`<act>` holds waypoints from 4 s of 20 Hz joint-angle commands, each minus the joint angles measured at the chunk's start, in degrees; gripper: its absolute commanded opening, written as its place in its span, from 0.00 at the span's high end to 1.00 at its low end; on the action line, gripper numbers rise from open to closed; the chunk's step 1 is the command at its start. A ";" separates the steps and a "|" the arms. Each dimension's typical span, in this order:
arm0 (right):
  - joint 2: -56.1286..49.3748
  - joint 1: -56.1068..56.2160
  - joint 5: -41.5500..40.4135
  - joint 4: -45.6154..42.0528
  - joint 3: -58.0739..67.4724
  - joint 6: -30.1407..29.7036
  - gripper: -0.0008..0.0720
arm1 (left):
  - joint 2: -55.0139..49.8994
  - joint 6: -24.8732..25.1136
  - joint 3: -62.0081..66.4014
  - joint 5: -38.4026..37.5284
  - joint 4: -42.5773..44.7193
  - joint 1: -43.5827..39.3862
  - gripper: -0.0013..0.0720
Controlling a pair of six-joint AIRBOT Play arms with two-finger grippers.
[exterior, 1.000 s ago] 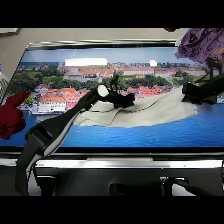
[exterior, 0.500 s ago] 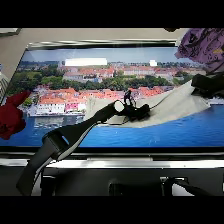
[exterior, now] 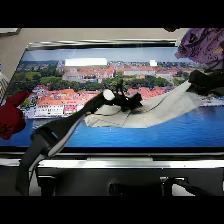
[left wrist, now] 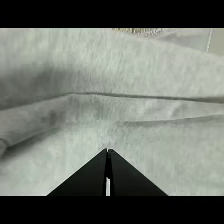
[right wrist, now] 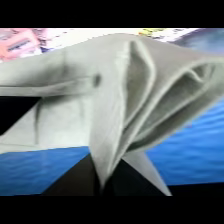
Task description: Fold the clothes and pants, and hang the long-sleeved shirts on hangers.
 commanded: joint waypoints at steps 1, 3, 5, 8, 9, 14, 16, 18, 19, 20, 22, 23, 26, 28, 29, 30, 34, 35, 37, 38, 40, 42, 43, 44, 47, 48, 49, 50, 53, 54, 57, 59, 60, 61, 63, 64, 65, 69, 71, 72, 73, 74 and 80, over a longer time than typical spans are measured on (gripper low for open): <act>-0.68 5.31 -4.90 5.44 0.07 4.70 0.94 | 8.87 0.39 0.04 -15.50 16.70 9.86 0.96; -1.44 11.96 -8.52 5.44 0.07 8.20 0.94 | 14.53 0.44 0.04 -21.99 24.26 16.02 0.96; -3.10 19.30 -12.57 5.46 0.07 11.50 0.94 | 19.96 2.25 0.04 -26.86 29.03 22.45 0.96; -6.80 30.29 -20.04 5.51 0.07 16.37 0.94 | 25.79 3.63 0.04 -30.58 30.84 30.36 0.95; -8.13 33.27 -22.34 5.53 0.07 17.44 0.94 | 27.34 3.63 0.04 -31.32 30.84 32.68 0.96; -15.17 43.65 -30.23 7.80 0.07 21.07 0.94 | 31.39 3.61 0.02 -32.70 30.82 39.43 0.95; -17.70 45.42 -31.30 8.37 0.07 21.05 0.94 | 31.69 3.63 0.02 -32.79 30.82 40.17 0.95; -19.78 45.68 -31.80 8.81 0.07 21.03 0.94 | 31.65 3.63 0.00 -32.74 30.82 40.30 0.95; -20.57 45.68 -32.15 8.87 0.07 21.00 0.94 | 31.63 3.63 0.00 -32.74 30.82 40.30 0.95; -21.33 45.68 -32.96 8.76 0.07 21.00 0.94 | 31.58 3.63 0.00 -32.72 30.82 40.30 0.95; -22.45 45.68 -34.45 8.74 0.07 21.03 0.94 | 31.52 3.63 -0.02 -32.70 30.84 40.33 0.95; -22.97 45.68 -34.80 9.01 0.07 21.03 0.94 | 31.52 3.65 -0.02 -32.70 30.84 40.33 0.95; -24.63 45.68 -35.85 9.92 0.07 21.03 0.94 | 31.52 3.65 -0.02 -32.70 30.84 40.33 0.95; -25.64 45.68 -36.59 10.05 0.07 20.98 0.94 | 31.52 3.65 -0.02 -32.70 30.84 40.33 0.95; -26.10 45.68 -37.05 10.25 0.07 20.98 0.86 | 31.52 3.65 -0.02 -32.72 30.84 40.33 0.95; -26.32 45.68 -37.53 10.49 0.07 20.96 0.68 | 31.52 3.65 -0.02 -32.72 30.84 40.33 0.95; -25.24 45.62 -38.45 13.07 0.07 16.85 0.39 | 31.52 3.63 -0.02 -32.74 30.84 40.33 0.95; -24.46 45.62 -38.56 12.96 0.07 16.37 0.38 | 31.52 3.63 -0.02 -32.74 30.84 40.33 0.95; -22.67 45.16 -38.21 13.03 0.07 15.13 0.38 | 31.52 3.63 -0.02 -32.74 30.84 40.33 0.95; -21.68 44.37 -37.97 13.03 0.07 14.91 0.36 | 31.54 3.63 -0.02 -32.74 30.84 40.33 0.95; -19.39 42.80 -36.68 13.00 0.07 14.25 0.32 | 31.54 3.63 -0.02 -32.74 30.82 40.33 0.95; -16.79 40.15 -34.32 12.94 0.07 11.28 0.32 | 31.54 3.63 -0.02 -32.74 30.84 40.33 0.95; -15.39 38.14 -32.52 12.94 0.07 9.92 0.32 | 31.54 3.63 -0.02 -32.76 30.84 40.33 0.95; -14.16 35.82 -30.64 12.98 0.07 8.96 0.31 | 31.54 3.63 -0.02 -32.74 30.84 40.33 0.95; -11.34 25.38 -23.23 13.38 0.07 3.89 0.21 | 31.54 3.63 -0.02 -32.74 30.84 40.59 0.95; -11.28 21.27 -20.39 13.81 0.07 1.64 0.18 | 31.54 3.63 -0.02 -32.74 30.84 40.83 0.95; -11.32 16.74 -17.97 14.64 -0.55 -0.92 0.17 | 31.54 3.63 -0.02 -32.74 30.84 40.96 0.95; -11.32 12.57 -16.74 16.06 -1.99 -3.23 0.17 | 31.54 3.61 -0.02 -32.74 30.82 41.22 0.95; -11.32 1.42 -15.28 26.45 -12.22 -12.26 0.16 | 31.54 3.63 -0.02 -32.70 30.84 41.57 0.95; -11.32 -0.94 -15.56 30.16 -16.92 -15.45 0.16 | 31.54 3.63 -0.02 -32.70 30.84 41.64 0.95; -11.61 -2.12 -18.91 34.27 -28.70 -23.17 0.16 | 31.54 3.63 -0.02 -32.72 30.84 41.62 0.95; -13.75 -0.79 -20.15 37.99 -33.88 -27.12 0.16 | 31.54 3.65 -0.02 -32.72 30.84 41.62 0.95; -15.34 -0.02 -20.87 40.26 -35.58 -28.92 0.16 | 31.54 3.63 -0.02 -32.72 30.84 41.62 0.95; -16.98 0.79 -21.35 41.55 -36.20 -30.32 0.18 | 31.54 3.63 -0.02 -32.72 30.84 41.62 0.95; -19.85 2.78 -23.78 41.99 -36.17 -30.91 0.18 | 31.54 3.63 -0.02 -32.72 30.84 41.62 0.95; -20.74 3.98 -25.73 41.88 -36.17 -31.06 0.19 | 31.52 3.63 -0.02 -32.72 30.84 41.62 0.95; -21.33 5.01 -27.65 41.99 -36.17 -31.10 0.19 | 31.52 3.63 -0.02 -32.70 30.84 41.62 0.95; -22.14 8.13 -33.62 42.05 -36.17 -30.64 0.29 | 31.52 3.63 -0.02 -32.72 30.86 41.62 0.95; -22.14 9.20 -33.83 42.56 -36.17 -30.67 0.58 | 31.52 3.63 -0.02 -32.70 31.08 41.62 0.95; -22.08 9.25 -33.75 43.74 -36.15 -30.93 0.81 | 31.52 3.63 -0.02 -32.70 31.50 41.62 0.95; -21.81 9.22 -33.79 45.09 -35.95 -31.06 0.94 | 31.52 3.63 -0.02 -32.70 31.85 41.62 0.95; -21.53 9.07 -33.79 45.40 -34.91 -30.45 0.94 | 31.52 3.63 -0.02 -32.70 32.00 41.62 0.95; -21.75 6.80 -33.35 32.48 -15.89 -11.56 0.94 | 31.52 3.63 -0.02 -32.70 32.54 41.62 0.95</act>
